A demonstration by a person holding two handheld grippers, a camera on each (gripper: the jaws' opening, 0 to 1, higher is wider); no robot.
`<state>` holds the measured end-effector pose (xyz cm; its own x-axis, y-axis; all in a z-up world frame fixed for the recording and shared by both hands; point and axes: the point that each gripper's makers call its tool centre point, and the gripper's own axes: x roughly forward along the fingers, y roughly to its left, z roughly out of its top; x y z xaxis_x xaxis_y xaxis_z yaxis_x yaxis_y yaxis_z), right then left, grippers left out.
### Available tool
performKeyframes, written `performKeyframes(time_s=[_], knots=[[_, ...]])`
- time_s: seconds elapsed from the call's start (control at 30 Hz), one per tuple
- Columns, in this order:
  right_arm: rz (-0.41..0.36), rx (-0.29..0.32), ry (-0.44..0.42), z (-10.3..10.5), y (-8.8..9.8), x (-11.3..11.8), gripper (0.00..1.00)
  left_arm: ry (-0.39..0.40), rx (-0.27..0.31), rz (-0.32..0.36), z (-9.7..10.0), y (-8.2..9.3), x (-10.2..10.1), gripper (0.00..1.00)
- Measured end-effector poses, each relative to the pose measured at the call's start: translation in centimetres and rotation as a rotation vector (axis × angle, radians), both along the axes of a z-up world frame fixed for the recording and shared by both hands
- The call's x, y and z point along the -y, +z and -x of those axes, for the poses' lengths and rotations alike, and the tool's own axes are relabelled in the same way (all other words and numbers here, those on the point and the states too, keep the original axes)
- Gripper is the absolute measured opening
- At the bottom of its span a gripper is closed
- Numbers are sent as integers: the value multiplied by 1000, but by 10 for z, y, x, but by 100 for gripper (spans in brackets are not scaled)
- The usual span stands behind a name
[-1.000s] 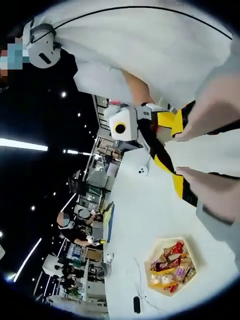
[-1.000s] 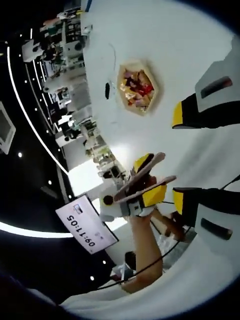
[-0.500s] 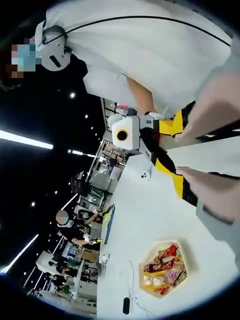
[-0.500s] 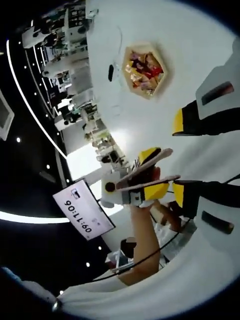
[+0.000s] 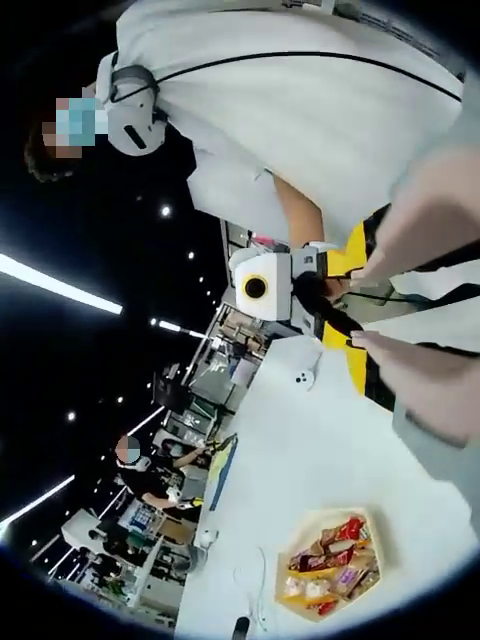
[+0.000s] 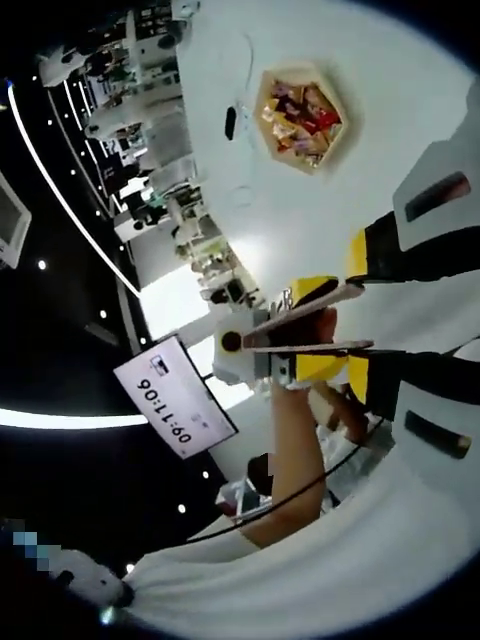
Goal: Place the target food into the container with the food tongs after gripping and lifting it, then release it inside without dropping or visibly crushing the food.
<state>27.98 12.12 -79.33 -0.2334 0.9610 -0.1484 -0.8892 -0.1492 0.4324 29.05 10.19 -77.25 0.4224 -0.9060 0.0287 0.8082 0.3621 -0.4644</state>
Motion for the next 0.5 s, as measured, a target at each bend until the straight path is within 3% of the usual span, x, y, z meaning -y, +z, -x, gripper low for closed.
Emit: performKeyframes(time_s=[0.3,0.4,0.5], knots=[[-7,-18,12,0,4,-3,19,15,-9,-6,0,3,-2,20],[-7,-39,14,-1,4,-4,18,38,-82,5,-1,1,-6,20],[-11,-64,12,-5,5,-3,18,47,-83,3,-1,0,-8,20]])
